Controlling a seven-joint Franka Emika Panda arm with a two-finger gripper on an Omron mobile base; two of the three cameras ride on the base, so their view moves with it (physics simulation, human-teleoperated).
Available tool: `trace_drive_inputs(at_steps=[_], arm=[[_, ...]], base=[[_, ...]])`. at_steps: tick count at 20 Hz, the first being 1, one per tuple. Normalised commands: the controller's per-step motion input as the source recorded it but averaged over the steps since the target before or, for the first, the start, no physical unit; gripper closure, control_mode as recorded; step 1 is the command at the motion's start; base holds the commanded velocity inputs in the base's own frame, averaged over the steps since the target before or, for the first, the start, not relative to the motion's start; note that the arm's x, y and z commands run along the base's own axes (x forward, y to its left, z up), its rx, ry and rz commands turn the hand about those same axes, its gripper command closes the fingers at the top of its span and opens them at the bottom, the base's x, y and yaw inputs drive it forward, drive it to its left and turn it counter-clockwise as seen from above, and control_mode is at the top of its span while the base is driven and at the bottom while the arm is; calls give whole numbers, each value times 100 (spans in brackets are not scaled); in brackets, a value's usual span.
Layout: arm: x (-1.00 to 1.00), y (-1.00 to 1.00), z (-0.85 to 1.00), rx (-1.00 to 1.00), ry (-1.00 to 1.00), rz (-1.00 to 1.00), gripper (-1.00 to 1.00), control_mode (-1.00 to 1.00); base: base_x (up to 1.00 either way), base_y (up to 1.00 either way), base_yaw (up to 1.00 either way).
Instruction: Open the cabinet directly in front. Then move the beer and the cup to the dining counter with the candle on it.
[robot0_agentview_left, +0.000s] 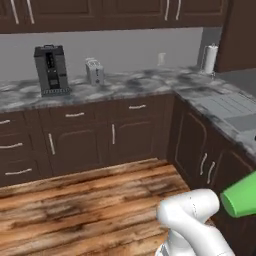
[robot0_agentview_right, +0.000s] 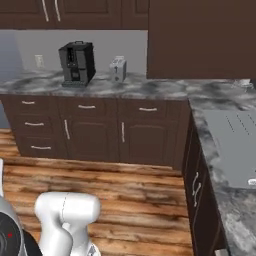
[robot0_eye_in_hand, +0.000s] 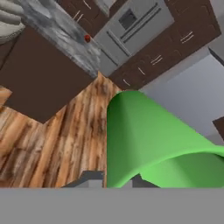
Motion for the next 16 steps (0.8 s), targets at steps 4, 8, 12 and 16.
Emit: trace_drive_inputs(at_steps=[4,8,12,16], arm=[[0,0,0,0,0,0,100,100],[0,0,0,0,0,0,100,100],[0,0,0,0,0,0,100,100],[0,0,0,0,0,0,100,100]], base=[[0,0,89],[0,0,86],[0,0,81],[0,0,70]])
